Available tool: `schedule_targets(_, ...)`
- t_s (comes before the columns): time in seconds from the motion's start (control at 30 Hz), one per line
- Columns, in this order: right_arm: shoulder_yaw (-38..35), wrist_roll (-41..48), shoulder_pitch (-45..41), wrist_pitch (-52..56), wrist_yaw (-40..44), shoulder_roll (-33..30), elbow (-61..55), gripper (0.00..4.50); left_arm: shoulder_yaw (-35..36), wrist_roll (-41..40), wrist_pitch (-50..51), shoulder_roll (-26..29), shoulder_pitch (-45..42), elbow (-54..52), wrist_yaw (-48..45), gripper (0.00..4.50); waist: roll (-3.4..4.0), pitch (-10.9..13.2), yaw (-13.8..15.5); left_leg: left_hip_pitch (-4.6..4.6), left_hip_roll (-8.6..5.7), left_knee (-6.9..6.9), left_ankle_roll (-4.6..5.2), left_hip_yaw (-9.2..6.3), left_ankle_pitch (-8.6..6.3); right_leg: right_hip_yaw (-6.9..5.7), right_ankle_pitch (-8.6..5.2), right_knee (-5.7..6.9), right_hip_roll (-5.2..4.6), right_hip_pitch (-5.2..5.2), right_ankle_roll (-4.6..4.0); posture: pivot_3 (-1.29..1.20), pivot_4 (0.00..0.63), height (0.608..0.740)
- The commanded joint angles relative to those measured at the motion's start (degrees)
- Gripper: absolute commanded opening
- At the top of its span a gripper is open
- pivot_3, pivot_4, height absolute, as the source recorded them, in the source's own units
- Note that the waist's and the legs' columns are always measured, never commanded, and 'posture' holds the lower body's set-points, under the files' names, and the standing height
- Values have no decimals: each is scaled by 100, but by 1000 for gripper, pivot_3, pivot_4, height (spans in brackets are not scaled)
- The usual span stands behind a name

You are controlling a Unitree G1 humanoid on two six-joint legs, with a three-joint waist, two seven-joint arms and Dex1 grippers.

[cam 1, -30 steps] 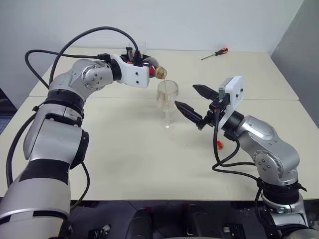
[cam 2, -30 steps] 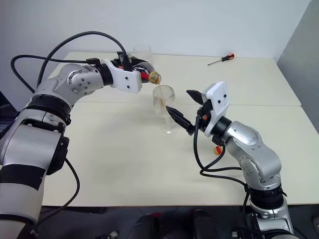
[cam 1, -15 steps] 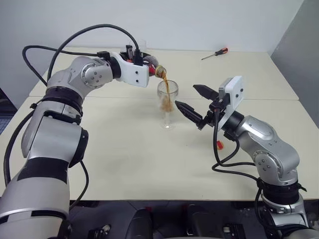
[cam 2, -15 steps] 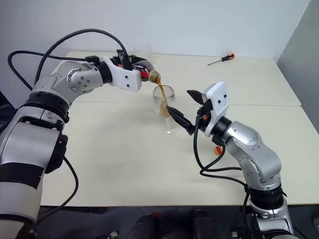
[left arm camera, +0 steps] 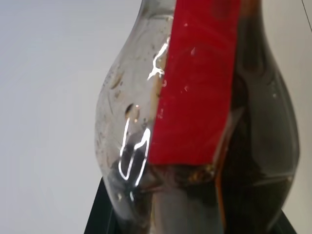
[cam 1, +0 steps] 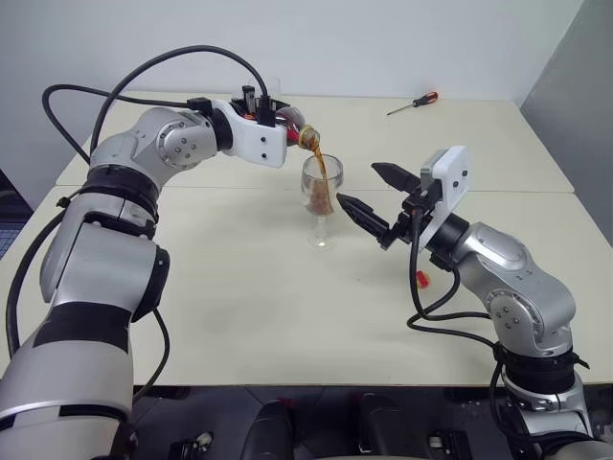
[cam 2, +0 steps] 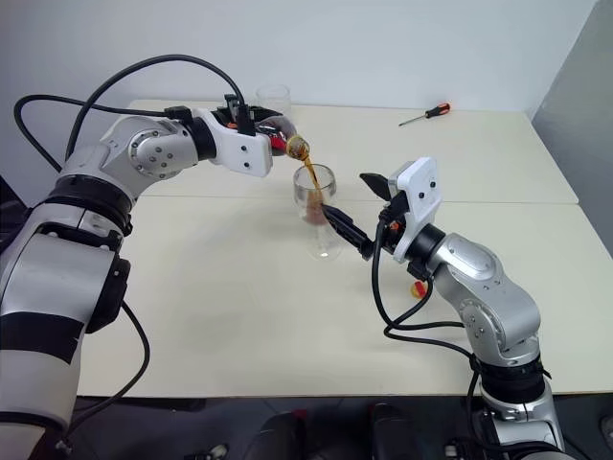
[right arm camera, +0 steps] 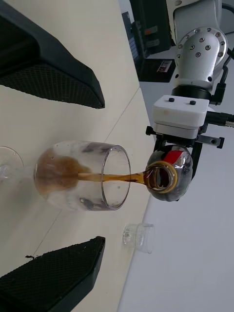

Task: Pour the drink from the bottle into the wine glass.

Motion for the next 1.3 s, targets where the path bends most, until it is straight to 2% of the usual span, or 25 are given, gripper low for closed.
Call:
schedule_targets(0.03, -28, -18, -78, -78, 13, 3, -106, 4500, 42, -37, 6, 121, -342, -48, 173, 1265, 0, 0, 0, 0, 0, 0, 0, 0, 0, 0, 0, 0, 0, 0, 0, 0, 150, 740)
schedule_targets(1.3, -32, -83, -67, -106, 108, -24, -115, 4500, -113, 98, 58, 123, -500, 45, 373, 1265, 0, 0, 0, 0, 0, 1, 0, 1, 0, 0, 0, 2, 0, 0, 0, 0, 150, 740)
